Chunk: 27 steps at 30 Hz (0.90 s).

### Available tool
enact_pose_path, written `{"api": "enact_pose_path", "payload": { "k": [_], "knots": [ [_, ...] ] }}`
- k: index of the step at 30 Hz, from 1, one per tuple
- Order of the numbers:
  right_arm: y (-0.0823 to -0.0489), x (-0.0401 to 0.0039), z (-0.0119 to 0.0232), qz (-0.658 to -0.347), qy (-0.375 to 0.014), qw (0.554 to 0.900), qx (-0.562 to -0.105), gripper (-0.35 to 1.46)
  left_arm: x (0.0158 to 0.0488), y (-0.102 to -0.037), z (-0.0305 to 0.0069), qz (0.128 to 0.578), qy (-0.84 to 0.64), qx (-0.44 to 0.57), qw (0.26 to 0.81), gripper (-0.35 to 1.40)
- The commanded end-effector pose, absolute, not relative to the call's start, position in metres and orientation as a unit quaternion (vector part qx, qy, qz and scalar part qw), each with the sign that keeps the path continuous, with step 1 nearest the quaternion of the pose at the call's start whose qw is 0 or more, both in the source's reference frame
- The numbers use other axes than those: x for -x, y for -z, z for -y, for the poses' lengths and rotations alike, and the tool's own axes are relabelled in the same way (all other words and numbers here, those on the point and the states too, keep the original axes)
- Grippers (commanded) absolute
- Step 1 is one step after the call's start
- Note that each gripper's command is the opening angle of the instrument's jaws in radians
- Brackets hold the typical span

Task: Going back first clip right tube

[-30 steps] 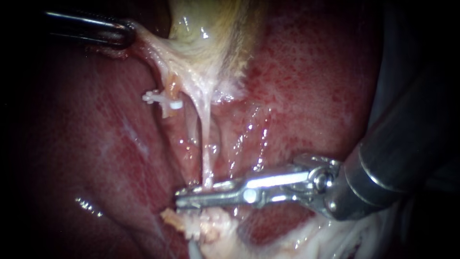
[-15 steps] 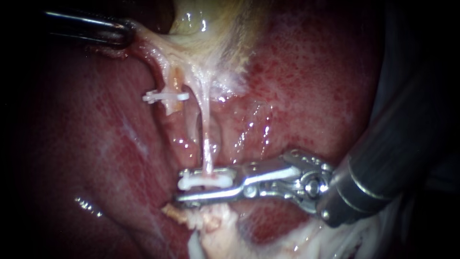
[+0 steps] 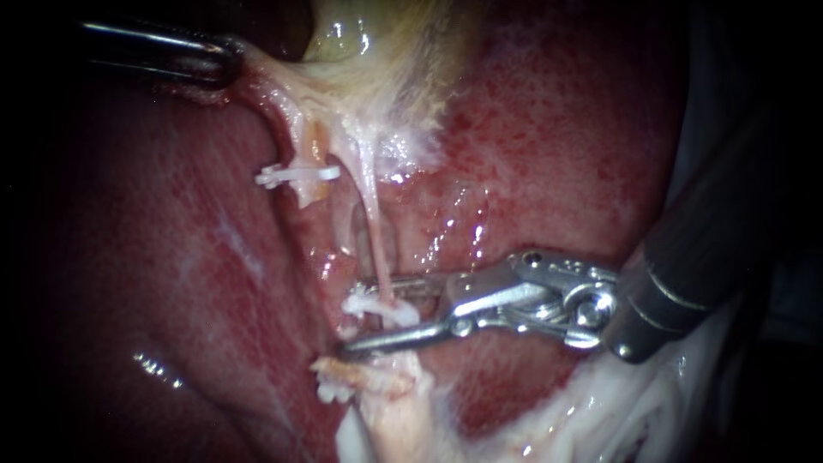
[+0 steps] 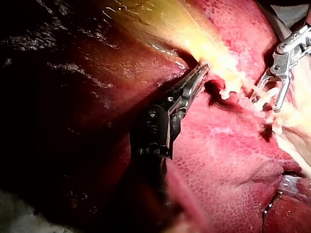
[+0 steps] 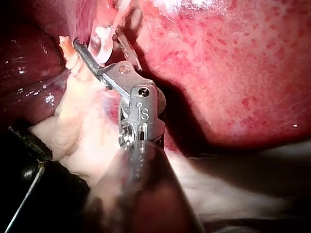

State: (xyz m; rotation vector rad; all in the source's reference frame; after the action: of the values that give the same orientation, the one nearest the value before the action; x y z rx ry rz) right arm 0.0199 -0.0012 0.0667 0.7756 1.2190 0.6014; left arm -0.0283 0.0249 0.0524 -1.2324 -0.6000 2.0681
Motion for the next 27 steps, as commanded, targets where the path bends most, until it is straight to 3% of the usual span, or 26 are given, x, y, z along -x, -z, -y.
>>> {"api": "enact_pose_path", "payload": {
  "k": [1,5,12,17,27],
  "knots": [
    [-0.0668,-0.0198,0.0011,-0.549,-0.272,0.709,-0.35,0.5,0.0283,-0.0524,-0.0249,0.229,-0.789,0.47,0.324,-0.35],
    [-0.067,-0.0194,0.0011,-0.55,-0.262,0.715,-0.344,0.5,0.0282,-0.0524,-0.0249,0.229,-0.789,0.47,0.324,-0.35],
    [-0.0655,-0.0162,0.0004,-0.557,-0.166,0.763,-0.281,0.5,0.028,-0.0524,-0.0249,0.229,-0.788,0.47,0.324,-0.35],
    [-0.0631,-0.0128,-0.0016,-0.571,-0.114,0.778,-0.236,0.5,0.028,-0.0523,-0.0249,0.229,-0.788,0.47,0.324,-0.35],
    [-0.06,-0.0081,-0.0034,-0.562,-0.088,0.798,-0.198,0.5,0.0281,-0.0524,-0.0248,0.229,-0.789,0.47,0.324,-0.35]
  ]
}}
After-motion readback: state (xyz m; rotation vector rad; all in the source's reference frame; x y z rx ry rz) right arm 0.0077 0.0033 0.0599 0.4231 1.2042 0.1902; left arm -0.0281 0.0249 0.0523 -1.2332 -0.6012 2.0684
